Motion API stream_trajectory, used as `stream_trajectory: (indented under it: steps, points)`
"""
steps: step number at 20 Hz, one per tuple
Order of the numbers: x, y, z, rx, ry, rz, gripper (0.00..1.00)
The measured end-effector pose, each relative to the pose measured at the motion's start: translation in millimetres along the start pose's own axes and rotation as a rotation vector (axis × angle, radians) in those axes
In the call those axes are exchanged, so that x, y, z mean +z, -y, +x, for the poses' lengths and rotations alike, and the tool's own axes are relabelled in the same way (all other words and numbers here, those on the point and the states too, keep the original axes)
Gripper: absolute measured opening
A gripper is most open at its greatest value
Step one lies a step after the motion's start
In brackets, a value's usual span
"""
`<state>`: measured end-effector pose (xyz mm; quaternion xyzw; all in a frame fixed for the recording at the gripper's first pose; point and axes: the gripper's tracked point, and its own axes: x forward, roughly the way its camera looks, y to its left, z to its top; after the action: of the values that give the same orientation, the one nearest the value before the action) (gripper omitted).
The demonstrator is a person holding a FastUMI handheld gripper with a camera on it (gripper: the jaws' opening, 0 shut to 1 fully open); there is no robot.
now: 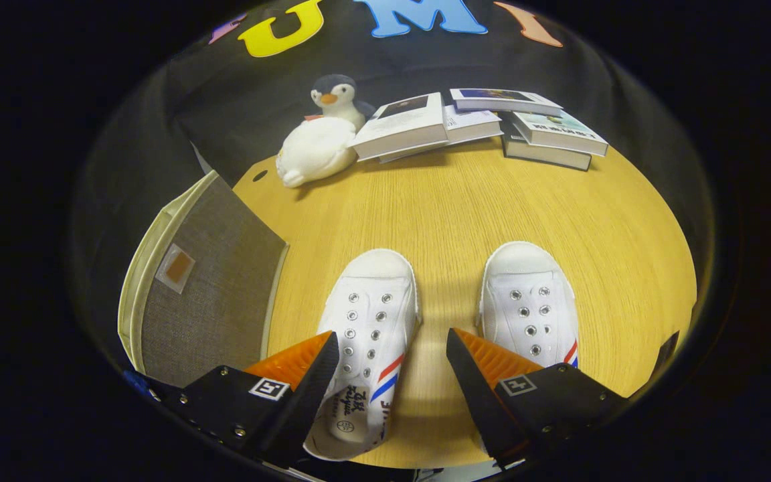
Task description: Open the storage box then place both shoes into the box .Put the left shoe in first, then the right shoe, with the right side of both shoes facing outward in a uniform manner.
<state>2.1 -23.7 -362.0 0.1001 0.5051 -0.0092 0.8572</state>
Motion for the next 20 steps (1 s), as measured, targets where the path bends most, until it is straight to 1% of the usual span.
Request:
stream_trajectory:
  steps: [3, 4, 5, 10, 11, 12, 13, 14, 15, 17, 20]
  points:
    - [-11, 7, 4, -0.020, -0.042, 0.010, 0.98]
    - [-13, 9, 4, -0.025, -0.047, 0.014, 0.91]
    - [-15, 9, 5, -0.023, -0.052, 0.026, 0.87]
    - [-19, 8, 10, -0.021, -0.080, 0.053, 0.86]
    - [-18, 3, 10, 0.006, -0.080, 0.063, 0.86]
    - [-19, -3, 15, 0.020, -0.088, 0.078, 0.78]
    - [-20, -2, 13, 0.023, -0.087, 0.082, 0.66]
    - [-21, -1, 14, 0.022, -0.092, 0.083, 0.61]
    - [-20, -9, 15, 0.058, -0.095, 0.104, 0.62]
    - [-19, -9, 14, 0.047, -0.099, 0.123, 0.34]
    - [-18, -10, 13, 0.032, -0.107, 0.107, 0.34]
